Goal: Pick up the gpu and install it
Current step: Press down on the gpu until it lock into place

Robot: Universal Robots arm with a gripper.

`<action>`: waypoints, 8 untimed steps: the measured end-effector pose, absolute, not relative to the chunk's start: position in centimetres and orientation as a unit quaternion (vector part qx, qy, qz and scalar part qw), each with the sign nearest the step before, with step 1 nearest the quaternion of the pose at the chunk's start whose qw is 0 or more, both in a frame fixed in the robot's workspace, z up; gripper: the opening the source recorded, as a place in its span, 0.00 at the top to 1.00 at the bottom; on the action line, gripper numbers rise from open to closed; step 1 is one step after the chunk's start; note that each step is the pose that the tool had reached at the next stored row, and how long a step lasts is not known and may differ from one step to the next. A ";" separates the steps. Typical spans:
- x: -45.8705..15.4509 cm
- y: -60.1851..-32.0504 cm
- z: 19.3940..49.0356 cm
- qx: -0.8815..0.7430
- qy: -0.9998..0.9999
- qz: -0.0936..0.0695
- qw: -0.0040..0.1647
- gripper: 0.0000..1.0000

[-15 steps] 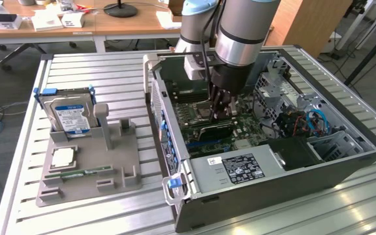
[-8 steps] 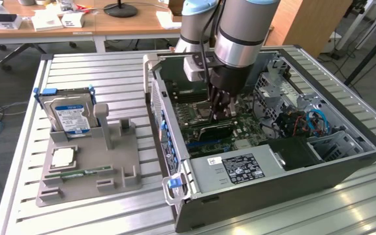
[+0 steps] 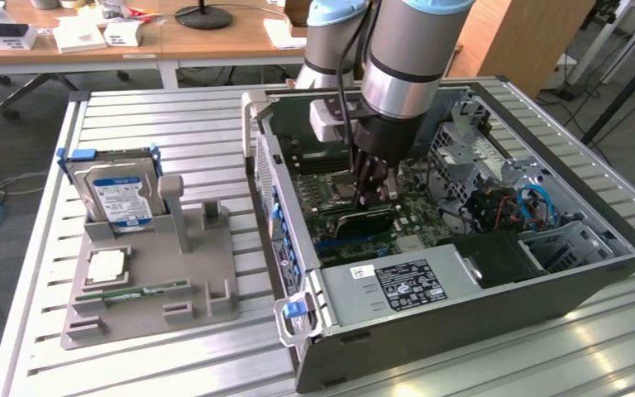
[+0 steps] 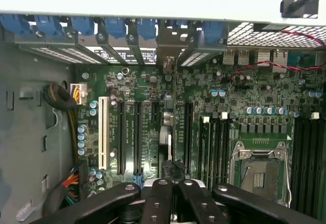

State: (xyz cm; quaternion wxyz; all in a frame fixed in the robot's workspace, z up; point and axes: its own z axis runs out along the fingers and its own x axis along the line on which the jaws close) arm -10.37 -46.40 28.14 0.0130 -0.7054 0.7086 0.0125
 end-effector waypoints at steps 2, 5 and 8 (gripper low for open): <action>-10.4 -46.4 28.1 -0.705 0.709 0.012 0.013 0.90; -10.4 -46.4 28.0 -0.705 0.709 0.012 0.013 0.90; -10.4 -46.3 27.9 -0.705 0.709 0.012 0.013 0.90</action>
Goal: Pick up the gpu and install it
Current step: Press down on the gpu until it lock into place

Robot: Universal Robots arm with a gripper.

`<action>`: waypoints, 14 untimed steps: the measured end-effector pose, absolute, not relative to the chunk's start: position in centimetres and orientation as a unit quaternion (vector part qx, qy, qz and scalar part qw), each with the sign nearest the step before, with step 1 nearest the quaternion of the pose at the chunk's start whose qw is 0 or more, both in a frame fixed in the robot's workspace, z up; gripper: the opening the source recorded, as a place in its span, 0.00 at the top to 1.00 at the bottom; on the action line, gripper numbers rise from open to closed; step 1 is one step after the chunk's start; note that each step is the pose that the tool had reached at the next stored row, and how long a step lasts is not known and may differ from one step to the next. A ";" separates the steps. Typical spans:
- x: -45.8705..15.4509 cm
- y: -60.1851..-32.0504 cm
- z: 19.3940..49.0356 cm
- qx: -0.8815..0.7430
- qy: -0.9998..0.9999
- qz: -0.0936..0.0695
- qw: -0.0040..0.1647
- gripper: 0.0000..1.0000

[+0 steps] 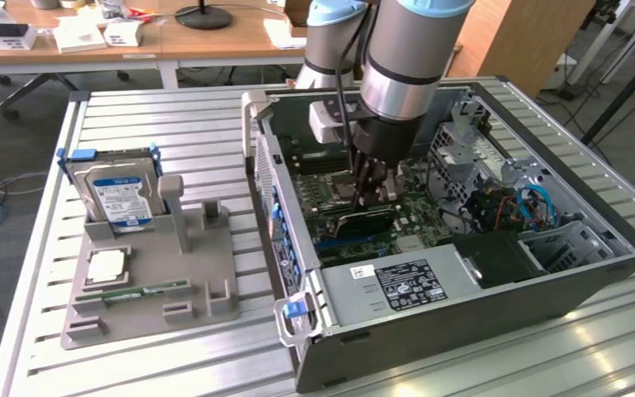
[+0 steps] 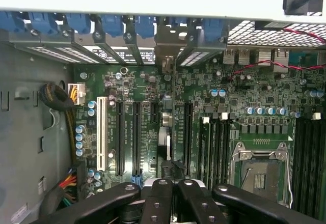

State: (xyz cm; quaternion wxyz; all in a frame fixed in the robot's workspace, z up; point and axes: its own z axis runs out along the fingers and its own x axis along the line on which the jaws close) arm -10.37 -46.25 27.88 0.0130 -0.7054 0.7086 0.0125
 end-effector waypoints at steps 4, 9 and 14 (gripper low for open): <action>-10.4 -46.1 27.7 -0.705 0.709 0.012 0.013 0.90; -10.4 -46.0 27.6 -0.705 0.709 0.012 0.013 0.90; -10.4 -46.0 27.4 -0.705 0.709 0.012 0.013 0.90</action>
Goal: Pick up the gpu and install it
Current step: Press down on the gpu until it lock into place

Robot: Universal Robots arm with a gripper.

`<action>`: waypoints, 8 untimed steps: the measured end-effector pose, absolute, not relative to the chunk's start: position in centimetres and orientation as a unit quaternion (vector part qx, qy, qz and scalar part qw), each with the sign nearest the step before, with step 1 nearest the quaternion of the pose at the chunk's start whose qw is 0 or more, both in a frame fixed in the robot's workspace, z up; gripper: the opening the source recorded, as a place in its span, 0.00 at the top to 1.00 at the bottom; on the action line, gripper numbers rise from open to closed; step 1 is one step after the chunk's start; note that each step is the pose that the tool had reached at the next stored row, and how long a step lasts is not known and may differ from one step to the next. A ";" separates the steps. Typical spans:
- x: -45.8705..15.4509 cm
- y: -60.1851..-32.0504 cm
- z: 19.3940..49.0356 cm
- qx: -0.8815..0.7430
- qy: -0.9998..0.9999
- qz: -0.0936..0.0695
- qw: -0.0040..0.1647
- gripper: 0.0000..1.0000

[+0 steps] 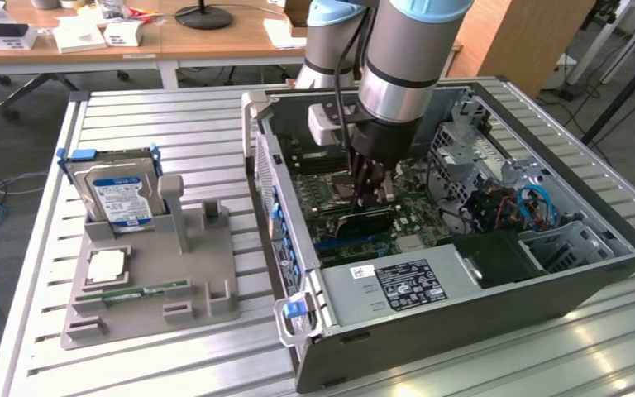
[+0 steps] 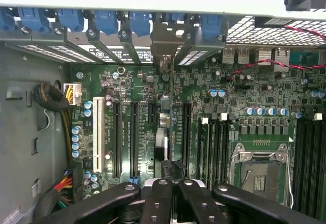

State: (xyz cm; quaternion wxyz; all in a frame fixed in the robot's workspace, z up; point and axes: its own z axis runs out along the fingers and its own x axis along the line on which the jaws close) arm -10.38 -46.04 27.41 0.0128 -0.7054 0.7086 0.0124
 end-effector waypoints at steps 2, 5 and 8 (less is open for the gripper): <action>-10.4 -46.0 27.4 -0.705 0.709 0.012 0.013 0.90; -10.4 -46.0 27.2 -0.705 0.709 0.012 0.013 0.90; -10.4 -46.0 27.2 -0.705 0.709 0.012 0.013 0.90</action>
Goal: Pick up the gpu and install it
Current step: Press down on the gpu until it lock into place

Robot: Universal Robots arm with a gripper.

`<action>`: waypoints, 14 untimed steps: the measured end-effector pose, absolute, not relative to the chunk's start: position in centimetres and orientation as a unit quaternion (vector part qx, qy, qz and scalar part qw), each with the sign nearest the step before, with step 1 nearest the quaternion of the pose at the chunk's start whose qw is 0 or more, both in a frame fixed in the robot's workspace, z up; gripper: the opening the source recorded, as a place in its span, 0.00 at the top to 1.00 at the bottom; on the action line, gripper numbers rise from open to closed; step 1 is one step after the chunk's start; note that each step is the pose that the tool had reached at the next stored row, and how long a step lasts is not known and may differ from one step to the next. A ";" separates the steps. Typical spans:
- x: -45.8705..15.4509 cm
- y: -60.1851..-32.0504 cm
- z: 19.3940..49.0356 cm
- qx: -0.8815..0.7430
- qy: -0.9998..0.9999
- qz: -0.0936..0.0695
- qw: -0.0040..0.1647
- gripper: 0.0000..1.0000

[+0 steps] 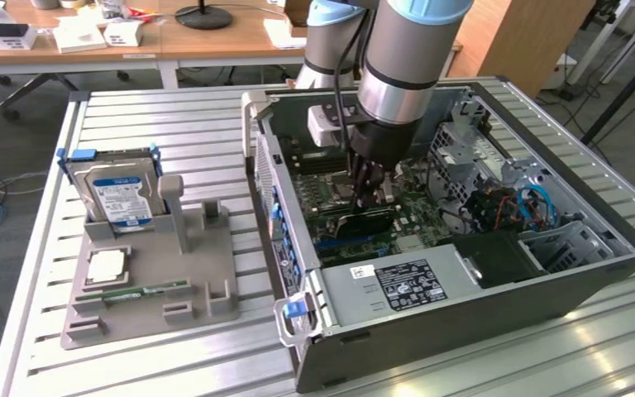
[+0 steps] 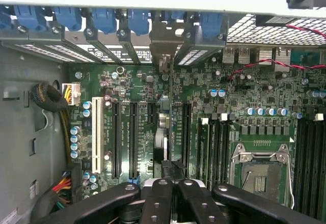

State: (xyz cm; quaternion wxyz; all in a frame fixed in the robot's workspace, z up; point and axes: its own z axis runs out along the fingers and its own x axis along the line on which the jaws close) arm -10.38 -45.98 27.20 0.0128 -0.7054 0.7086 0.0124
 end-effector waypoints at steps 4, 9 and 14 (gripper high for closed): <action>-10.4 -46.0 27.0 -0.705 0.709 0.012 0.013 0.90; -10.4 -45.9 26.9 -0.705 0.709 0.012 0.013 0.90; -10.4 -45.9 26.7 -0.705 0.709 0.012 0.013 0.90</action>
